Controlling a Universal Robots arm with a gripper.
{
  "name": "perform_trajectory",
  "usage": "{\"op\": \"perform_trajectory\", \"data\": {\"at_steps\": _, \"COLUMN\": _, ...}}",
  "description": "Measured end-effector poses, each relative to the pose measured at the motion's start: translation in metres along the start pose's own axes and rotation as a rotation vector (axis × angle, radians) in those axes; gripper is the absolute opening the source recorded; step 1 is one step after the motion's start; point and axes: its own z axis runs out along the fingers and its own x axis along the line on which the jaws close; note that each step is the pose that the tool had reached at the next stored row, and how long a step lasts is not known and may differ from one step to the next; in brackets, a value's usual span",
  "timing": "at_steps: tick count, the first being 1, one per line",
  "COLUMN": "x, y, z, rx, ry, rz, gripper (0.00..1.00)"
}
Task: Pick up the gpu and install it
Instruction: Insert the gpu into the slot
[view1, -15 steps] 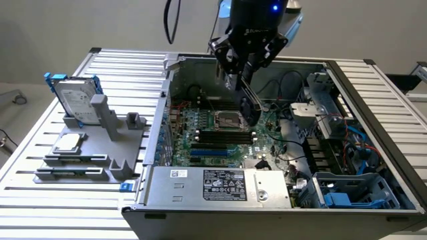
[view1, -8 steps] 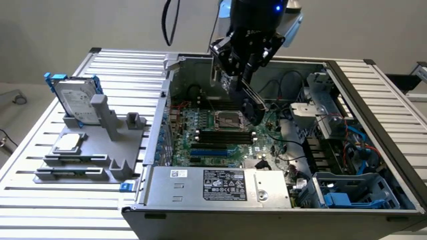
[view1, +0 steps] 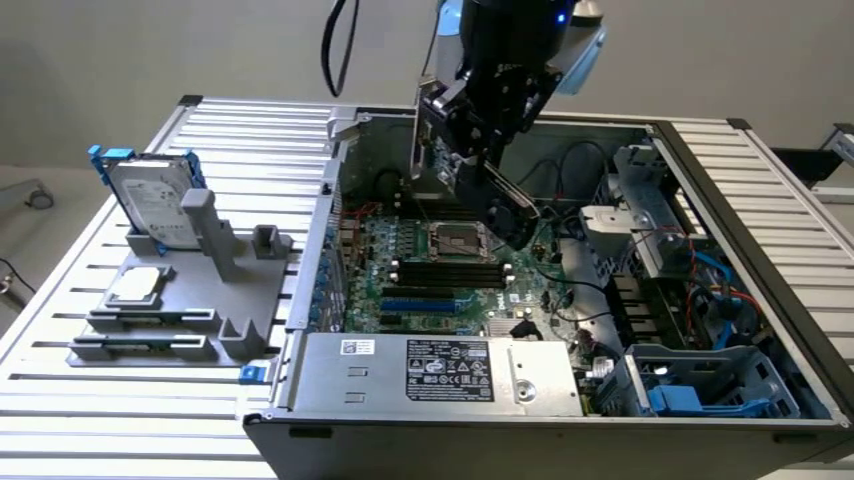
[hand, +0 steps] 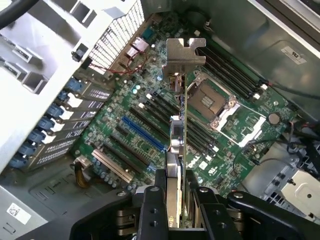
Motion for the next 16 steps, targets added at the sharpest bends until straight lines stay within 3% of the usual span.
{"op": "perform_trajectory", "data": {"at_steps": 16, "x": -0.0001, "y": -0.0003, "z": 0.0058, "rx": 0.0057, "ry": 0.012, "rz": -0.291, "gripper": 0.26}}
